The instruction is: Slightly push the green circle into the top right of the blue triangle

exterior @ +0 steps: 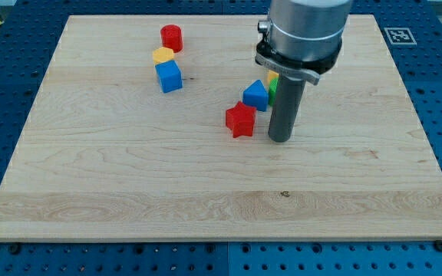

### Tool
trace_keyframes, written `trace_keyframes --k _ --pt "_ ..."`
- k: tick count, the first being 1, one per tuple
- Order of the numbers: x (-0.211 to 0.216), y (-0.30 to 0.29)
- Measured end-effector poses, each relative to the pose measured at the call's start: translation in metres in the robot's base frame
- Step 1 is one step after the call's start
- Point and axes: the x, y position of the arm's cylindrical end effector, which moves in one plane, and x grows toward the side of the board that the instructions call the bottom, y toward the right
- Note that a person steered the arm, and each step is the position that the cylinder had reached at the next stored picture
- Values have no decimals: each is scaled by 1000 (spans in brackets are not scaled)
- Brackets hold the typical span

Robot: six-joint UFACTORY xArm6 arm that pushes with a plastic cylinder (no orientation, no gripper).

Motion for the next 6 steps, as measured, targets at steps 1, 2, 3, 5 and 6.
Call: trace_keyframes --k 1,2,3,5,6 --pt "-10 10" --pt "-15 18" --pt "-15 20" --pt "-23 20" --pt "-32 20"
